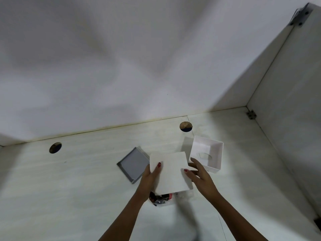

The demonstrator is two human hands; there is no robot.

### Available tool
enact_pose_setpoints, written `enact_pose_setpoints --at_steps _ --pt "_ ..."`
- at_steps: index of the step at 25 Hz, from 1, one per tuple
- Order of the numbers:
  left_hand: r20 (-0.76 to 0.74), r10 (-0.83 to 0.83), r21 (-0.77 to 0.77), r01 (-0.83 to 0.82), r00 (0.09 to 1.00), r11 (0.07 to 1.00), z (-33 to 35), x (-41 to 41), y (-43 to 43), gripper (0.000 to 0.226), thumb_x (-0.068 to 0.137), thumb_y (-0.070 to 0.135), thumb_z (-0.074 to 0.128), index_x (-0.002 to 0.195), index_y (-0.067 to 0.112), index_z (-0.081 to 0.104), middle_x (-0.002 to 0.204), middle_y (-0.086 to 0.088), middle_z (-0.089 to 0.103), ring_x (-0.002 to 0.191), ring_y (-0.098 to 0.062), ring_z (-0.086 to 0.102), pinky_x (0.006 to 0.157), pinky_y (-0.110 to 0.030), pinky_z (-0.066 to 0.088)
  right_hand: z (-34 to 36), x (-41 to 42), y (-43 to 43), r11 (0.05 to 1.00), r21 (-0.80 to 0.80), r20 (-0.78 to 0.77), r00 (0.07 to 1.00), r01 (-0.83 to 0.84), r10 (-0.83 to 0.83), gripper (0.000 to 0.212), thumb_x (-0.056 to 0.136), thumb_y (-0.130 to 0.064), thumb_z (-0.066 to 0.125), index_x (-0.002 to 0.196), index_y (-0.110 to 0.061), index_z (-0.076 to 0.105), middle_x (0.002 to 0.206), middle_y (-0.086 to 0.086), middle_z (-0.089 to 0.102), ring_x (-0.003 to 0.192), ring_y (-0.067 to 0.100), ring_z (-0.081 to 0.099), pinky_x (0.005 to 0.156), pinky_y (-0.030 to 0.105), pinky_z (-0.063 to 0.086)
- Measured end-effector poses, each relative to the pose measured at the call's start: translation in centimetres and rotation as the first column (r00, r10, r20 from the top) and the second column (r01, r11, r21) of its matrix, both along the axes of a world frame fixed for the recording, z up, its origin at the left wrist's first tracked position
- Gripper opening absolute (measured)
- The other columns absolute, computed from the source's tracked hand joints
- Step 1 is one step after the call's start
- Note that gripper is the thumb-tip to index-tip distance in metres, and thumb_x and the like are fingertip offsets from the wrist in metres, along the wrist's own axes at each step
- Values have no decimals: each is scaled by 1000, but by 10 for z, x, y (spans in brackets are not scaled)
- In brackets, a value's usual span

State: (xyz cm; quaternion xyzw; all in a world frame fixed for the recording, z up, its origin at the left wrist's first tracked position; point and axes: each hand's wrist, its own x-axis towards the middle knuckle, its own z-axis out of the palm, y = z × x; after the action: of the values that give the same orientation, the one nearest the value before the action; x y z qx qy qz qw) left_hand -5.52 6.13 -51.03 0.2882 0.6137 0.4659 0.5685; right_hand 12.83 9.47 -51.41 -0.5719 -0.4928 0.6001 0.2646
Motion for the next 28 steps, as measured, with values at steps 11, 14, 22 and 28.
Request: enact_pose_setpoints --at_steps 11,14,22,28 --pt "4 -189 -125 188 982 974 11 91 99 40 87 40 54 116 13 56 109 -7 66 101 -26 63 87 -38 52 33 75 60 963 -80 -54 964 257 -262 11 88 -19 53 94 -13 60 90 6 65 80 19 62 67 30 50" --pt "-135 -228 -276 184 964 943 -3 104 124 48 85 43 56 115 7 56 108 -12 63 101 -30 60 89 -41 49 11 79 75 925 -72 30 927 374 -373 9 86 -18 55 85 -11 60 83 7 63 78 24 60 80 42 50" --pt "-559 -430 -225 370 708 902 -16 102 150 35 83 25 61 113 7 62 113 -10 67 103 -28 62 81 -27 46 -22 68 89 819 89 219 791 566 -571 23 88 -18 53 100 1 61 88 7 58 82 25 52 73 29 37" --pt "-596 -302 -148 268 744 952 -32 95 133 44 77 23 70 118 12 59 116 -4 56 97 -19 55 80 -17 44 -37 62 88 876 201 343 806 439 -483 22 85 -14 56 97 4 62 90 23 67 84 37 61 71 35 44"
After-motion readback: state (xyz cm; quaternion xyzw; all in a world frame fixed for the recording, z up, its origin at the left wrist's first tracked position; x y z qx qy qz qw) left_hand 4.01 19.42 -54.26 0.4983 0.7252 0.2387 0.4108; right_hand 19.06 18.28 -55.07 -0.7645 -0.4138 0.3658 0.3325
